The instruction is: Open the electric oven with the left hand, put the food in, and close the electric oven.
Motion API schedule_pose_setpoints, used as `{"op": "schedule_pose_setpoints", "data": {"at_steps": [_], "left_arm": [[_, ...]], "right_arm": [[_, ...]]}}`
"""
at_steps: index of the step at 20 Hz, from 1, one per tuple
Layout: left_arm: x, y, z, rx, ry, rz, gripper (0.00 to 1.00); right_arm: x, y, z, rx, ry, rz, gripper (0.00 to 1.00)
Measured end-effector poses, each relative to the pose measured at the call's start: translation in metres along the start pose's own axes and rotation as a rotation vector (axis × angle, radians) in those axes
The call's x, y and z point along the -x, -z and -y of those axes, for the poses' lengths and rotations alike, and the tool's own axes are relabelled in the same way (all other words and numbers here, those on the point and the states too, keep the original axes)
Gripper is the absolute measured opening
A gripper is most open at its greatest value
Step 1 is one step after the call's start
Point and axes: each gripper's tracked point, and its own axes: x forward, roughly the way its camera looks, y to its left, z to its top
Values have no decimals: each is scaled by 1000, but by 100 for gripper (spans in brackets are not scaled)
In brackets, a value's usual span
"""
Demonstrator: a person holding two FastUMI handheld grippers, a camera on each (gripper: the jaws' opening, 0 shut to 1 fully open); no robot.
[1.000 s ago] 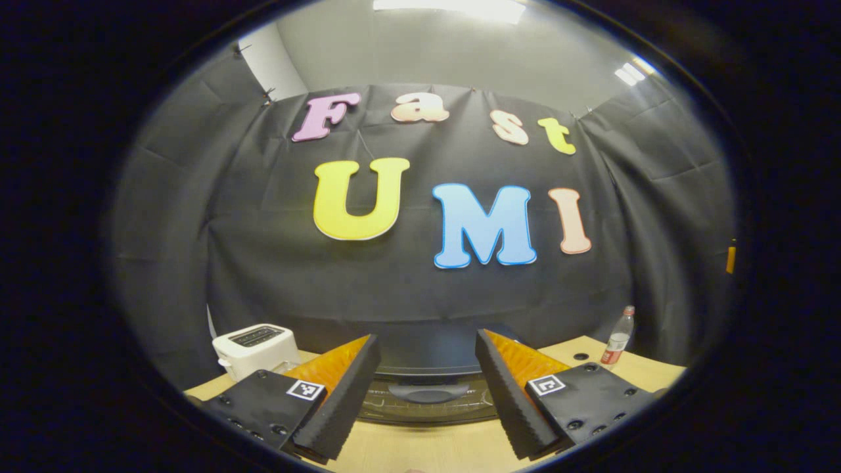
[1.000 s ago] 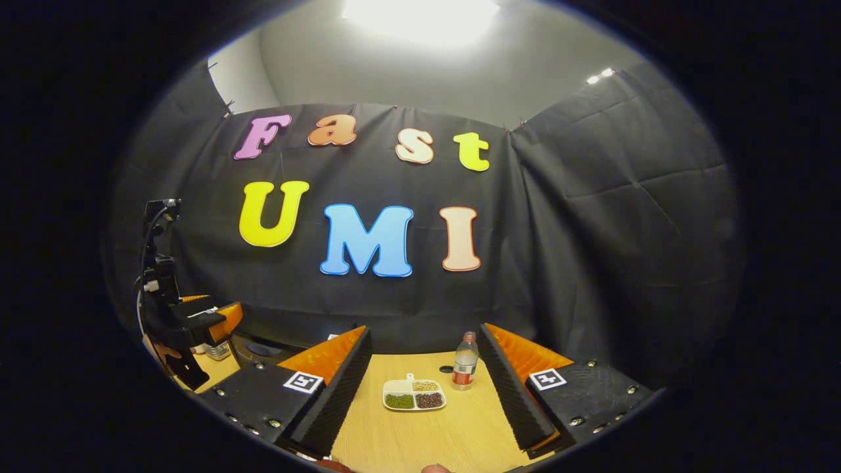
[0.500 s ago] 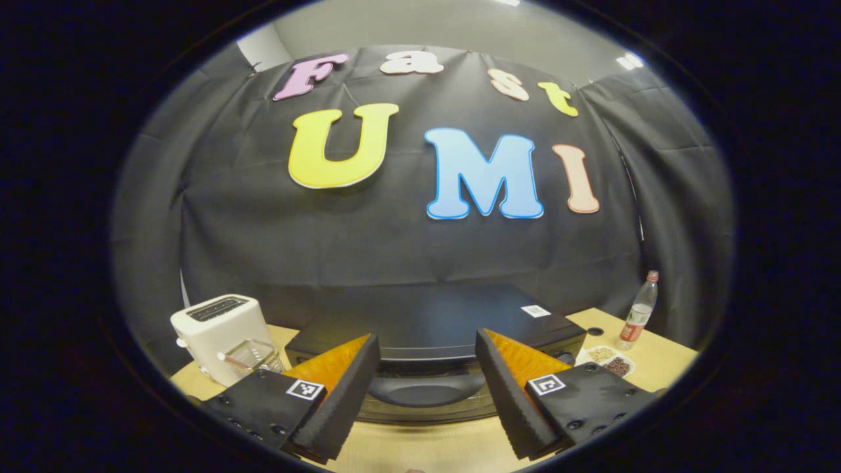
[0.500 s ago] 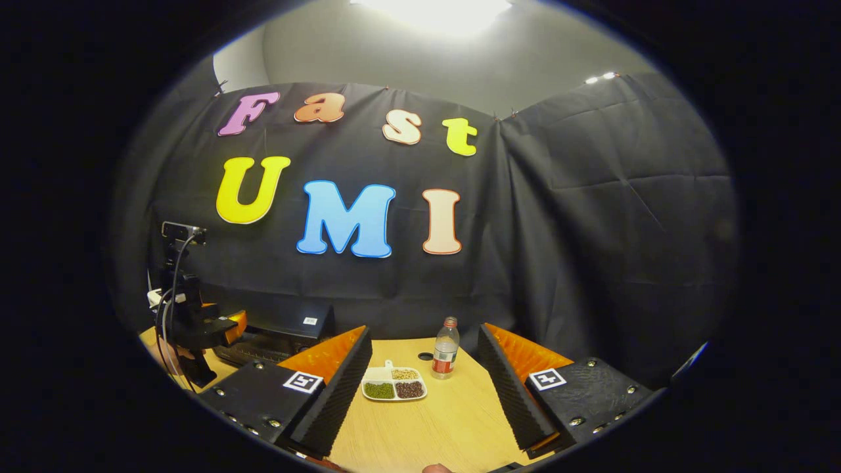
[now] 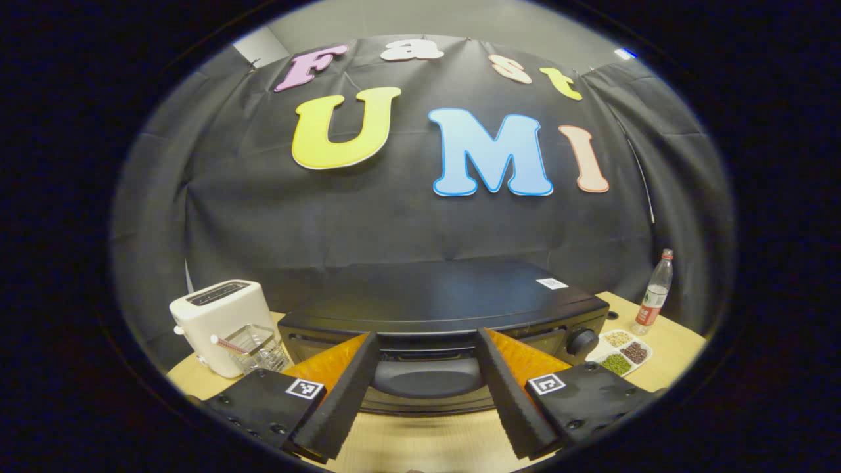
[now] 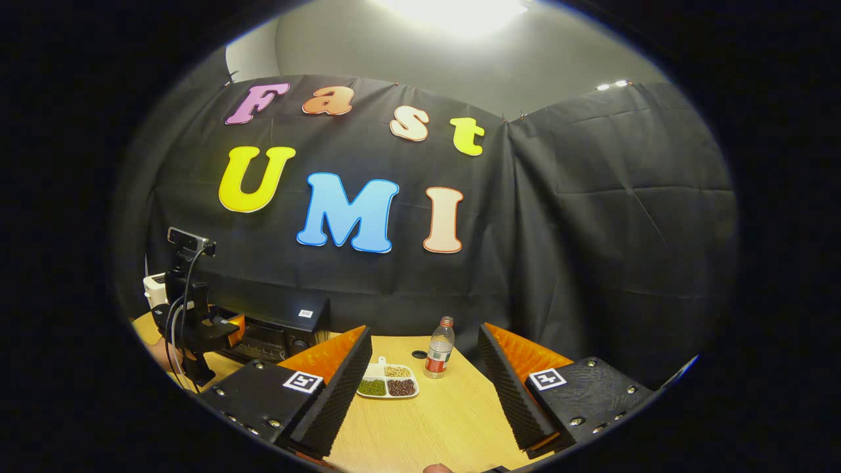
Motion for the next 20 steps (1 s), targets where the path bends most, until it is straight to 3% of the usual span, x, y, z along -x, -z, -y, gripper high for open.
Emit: {"op": "schedule_pose_setpoints", "data": {"at_steps": [7, 20], "left_arm": [[39, 21, 2, -8, -15, -24, 94], [86, 83, 7, 15, 5, -115, 100]], "right_arm": [[3, 3, 2, -6, -28, -11, 98], [15, 10, -11, 25, -117, -37, 98]]}}
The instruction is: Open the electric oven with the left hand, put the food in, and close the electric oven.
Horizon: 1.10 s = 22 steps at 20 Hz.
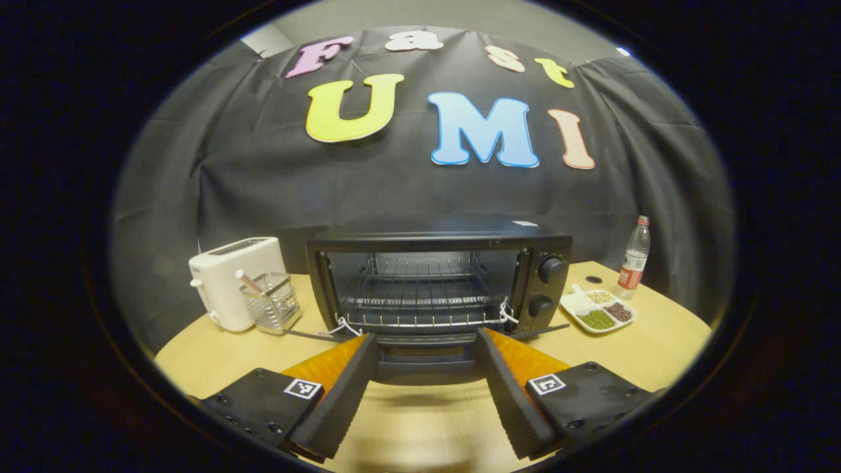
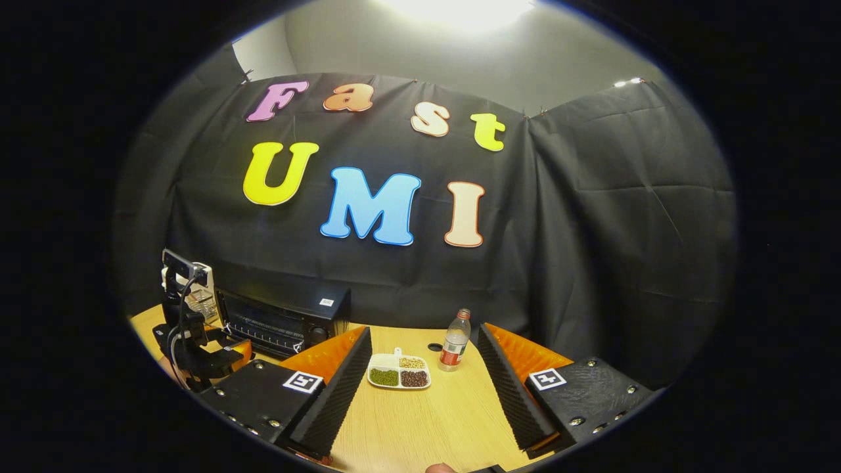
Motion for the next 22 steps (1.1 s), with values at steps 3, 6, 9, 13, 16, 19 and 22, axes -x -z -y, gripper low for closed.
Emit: {"op": "schedule_pose_setpoints", "data": {"at_steps": [3, 6, 9, 13, 16, 19, 22], "left_arm": [[6, 17, 0, 0, 1, -25, 99], [9, 45, 2, -20, 0, -82, 94], [16, 66, 2, -37, -7, -119, 100], [40, 61, 9, -18, 7, -108, 98], [69, 33, 13, -14, 10, -59, 98], [100, -7, 17, -9, 20, 17, 98], [128, -42, 19, 3, 15, 77, 99]], "right_arm": [[1, 0, -2, 7, -14, -8, 98], [3, 4, -7, 12, -35, -18, 98], [6, 8, -10, 9, -57, -32, 98], [6, 23, -20, -8, -112, -69, 98], [8, 43, -40, -61, -201, -126, 98], [9, 70, -58, -108, -285, -205, 99], [16, 100, -77, -125, -366, -283, 99]]}}
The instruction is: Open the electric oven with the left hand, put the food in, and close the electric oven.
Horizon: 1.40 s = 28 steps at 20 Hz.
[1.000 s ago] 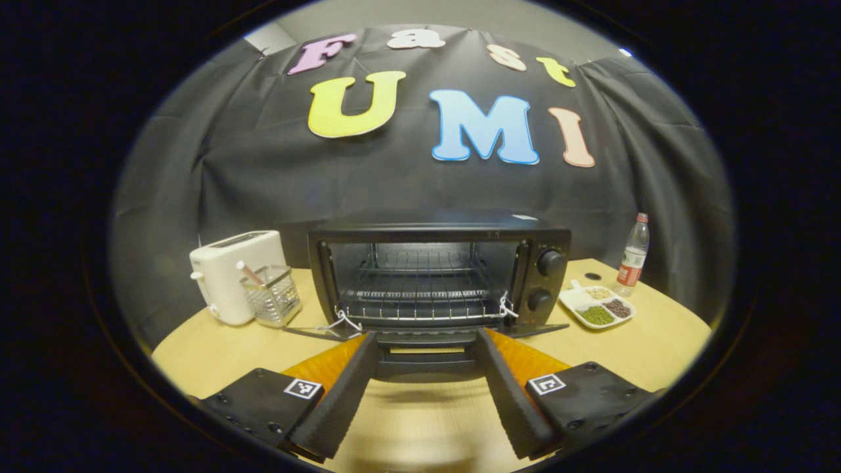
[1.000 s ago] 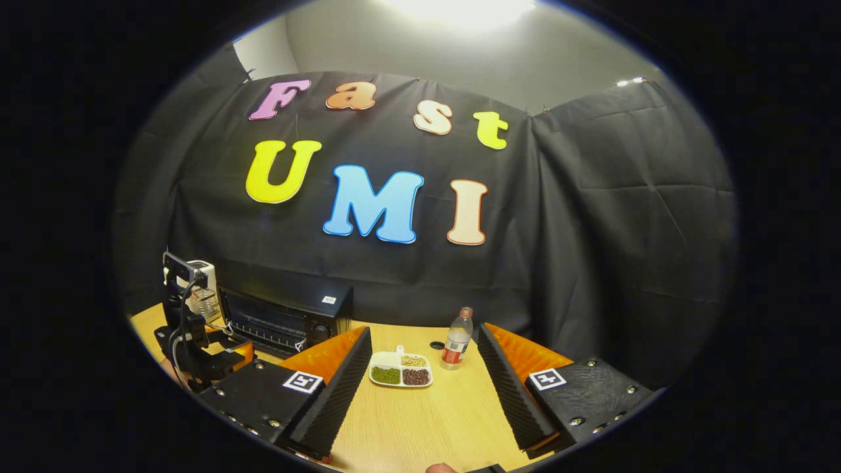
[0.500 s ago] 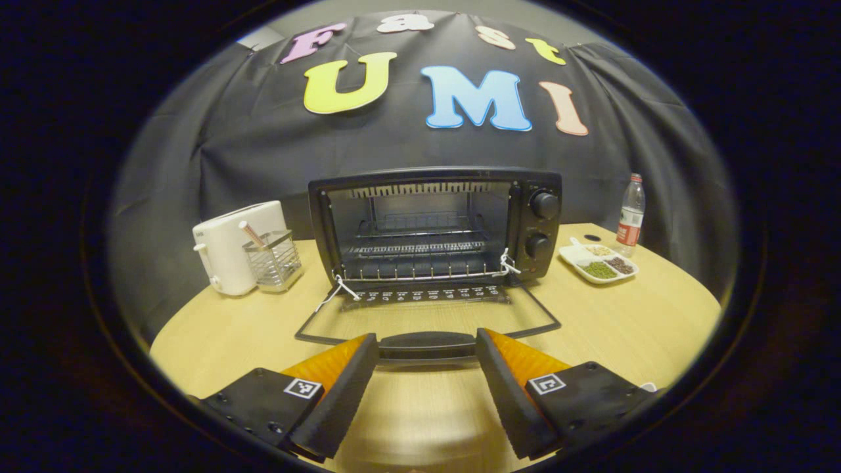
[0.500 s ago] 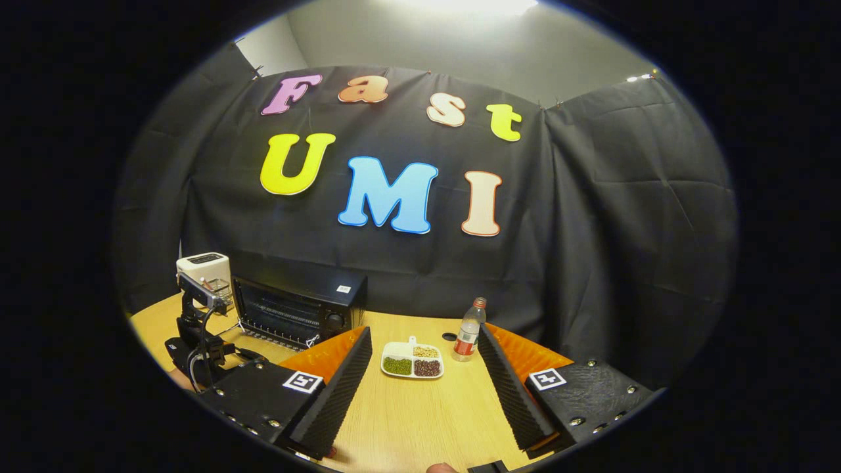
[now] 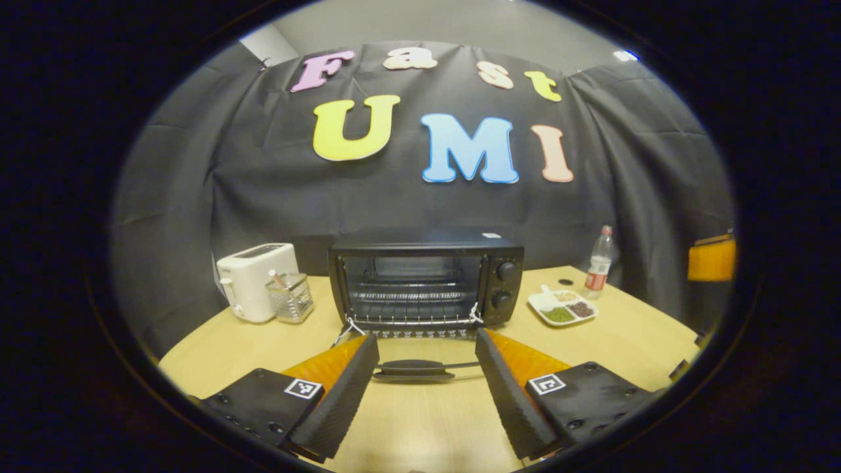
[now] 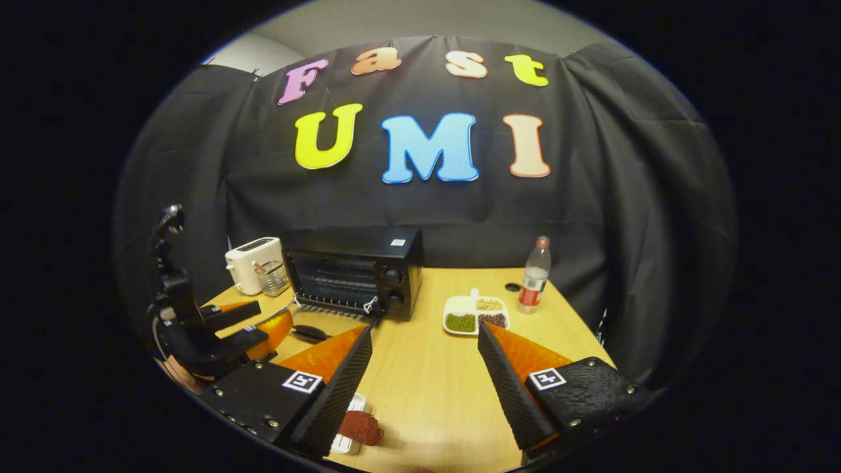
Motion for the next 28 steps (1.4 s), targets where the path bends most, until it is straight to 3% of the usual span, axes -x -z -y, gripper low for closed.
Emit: {"op": "schedule_pose_setpoints", "data": {"at_steps": [5, 9, 14, 17, 20, 21, 23, 24, 25, 26, 28], "left_arm": [[40, -54, 1, 28, -19, 92, 100], [71, -79, -7, 17, -58, 151, 100], [99, -81, -20, 4, -125, 162, 100], [112, -78, -31, 8, -165, 158, 100], [121, -67, -37, 15, -199, 138, 100], [124, -62, -37, 22, -203, 129, 98], [130, -57, -39, 27, -214, 116, 100], [132, -55, -40, 22, -221, 111, 94], [134, -52, -39, 16, -225, 109, 98], [137, -53, -37, 11, -227, 109, 98], [141, -54, -34, -1, -232, 110, 94]], "right_arm": [[-6, 54, -27, -30, -144, -134, 98], [-9, 93, -39, -77, -209, -240, 99], [-11, 132, -44, -153, -241, -373, 99], [-11, 148, -56, -260, -305, -454, 96], [-5, 161, -70, -348, -376, -558, 81], [-1, 162, -74, -372, -395, -573, 70], [4, 161, -79, -405, -429, -590, 75], [6, 162, -83, -406, -442, -595, 75], [7, 163, -84, -400, -451, -600, 75], [3, 167, -74, -386, -400, -587, 75], [5, 168, -73, -442, -399, -599, 26]]}}
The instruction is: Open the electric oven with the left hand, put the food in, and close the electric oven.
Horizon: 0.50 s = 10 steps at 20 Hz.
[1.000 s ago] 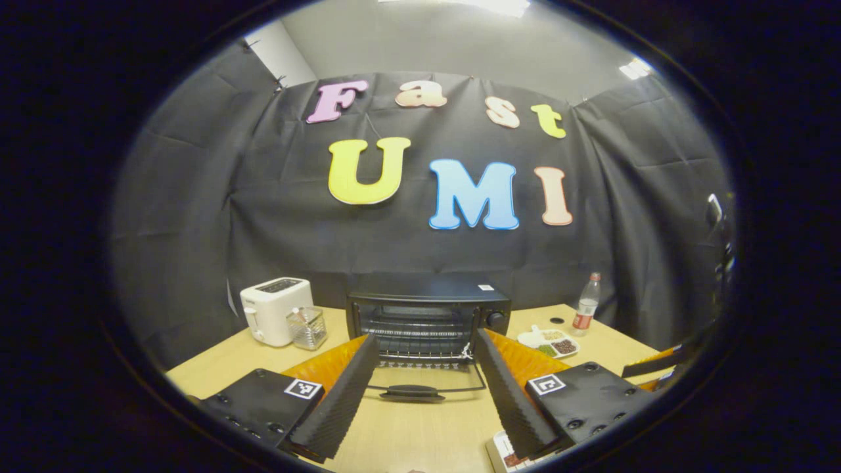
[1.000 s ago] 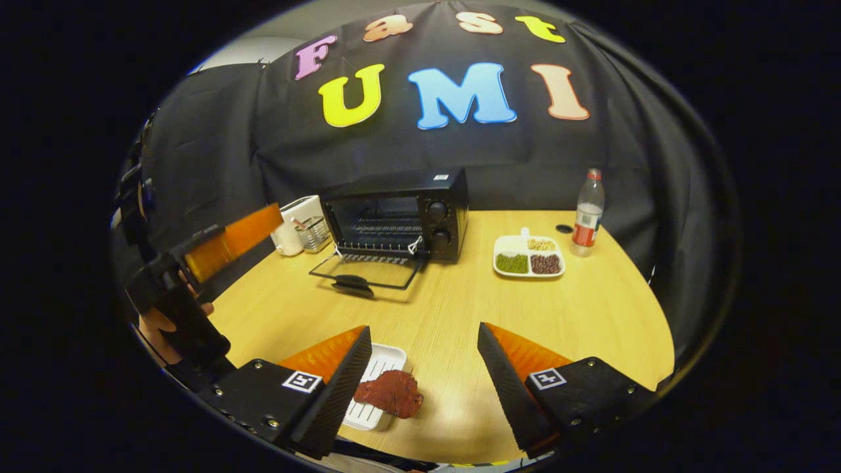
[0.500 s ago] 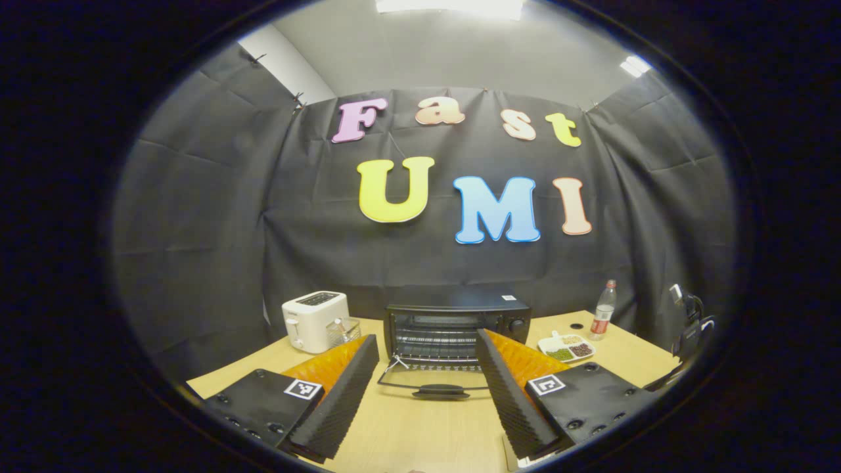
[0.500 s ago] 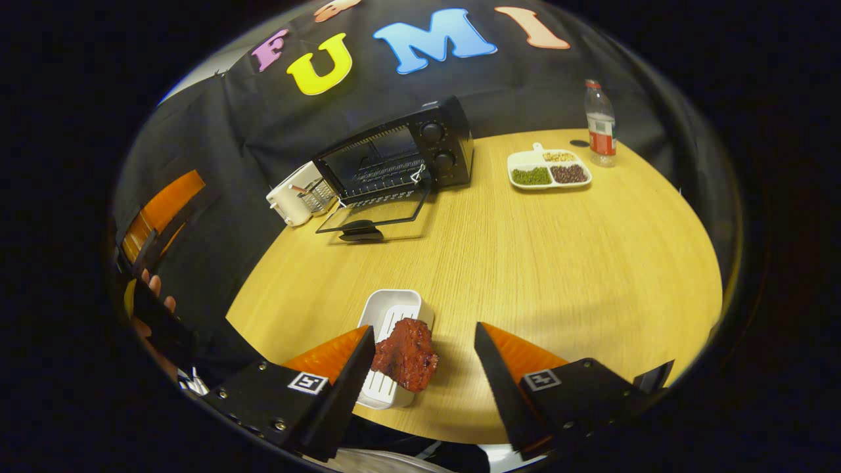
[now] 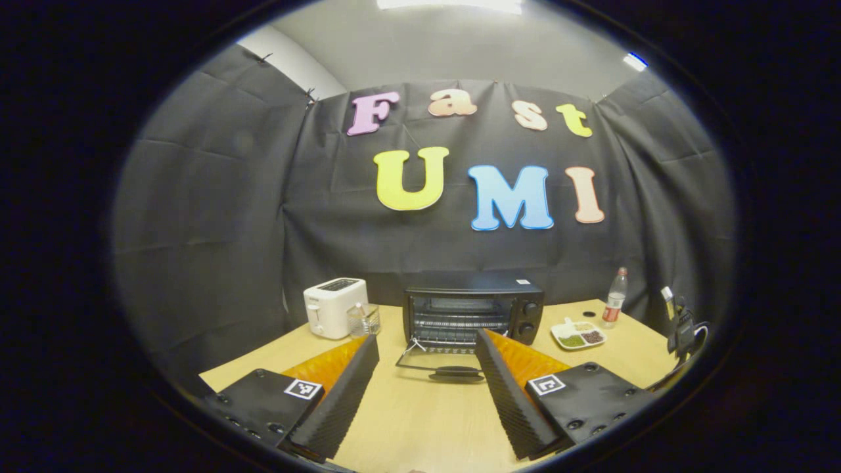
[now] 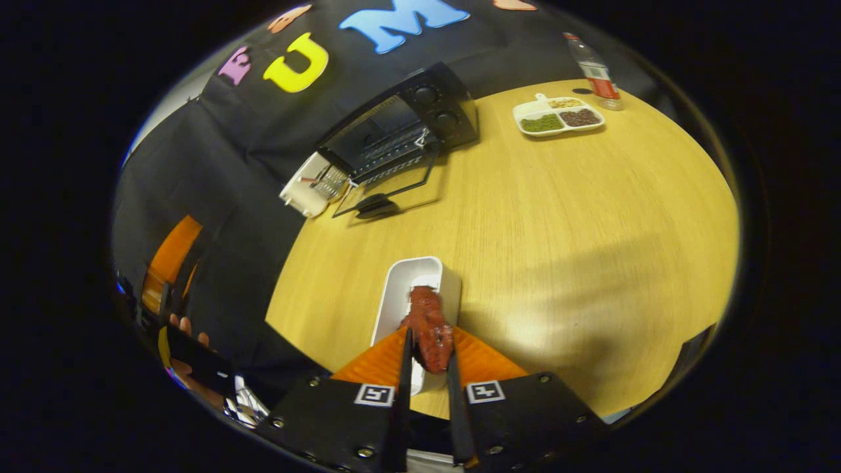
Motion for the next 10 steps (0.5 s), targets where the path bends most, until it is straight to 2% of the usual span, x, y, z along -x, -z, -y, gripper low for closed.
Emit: {"op": "schedule_pose_setpoints", "data": {"at_steps": [1, 2, 3, 4, 6, 10], "left_arm": [[3, 0, 1, -6, -3, 4, 94], [6, -2, 2, -11, -6, 9, 98], [10, -5, 3, -18, -7, 15, 94], [12, -8, 3, -21, -12, 23, 94], [11, -12, 2, -5, -11, 35, 100], [-4, -10, -3, 27, 1, 31, 98]], "right_arm": [[-5, 6, -1, -18, -17, 6, 27], [13, 3, -7, -45, -34, 19, 27], [10, 1, -7, -46, -33, 33, 15], [11, 3, -9, -15, -36, 24, 7], [18, 1, -8, 33, -22, 28, 7], [33, -19, -21, 42, -27, 80, 7]]}}
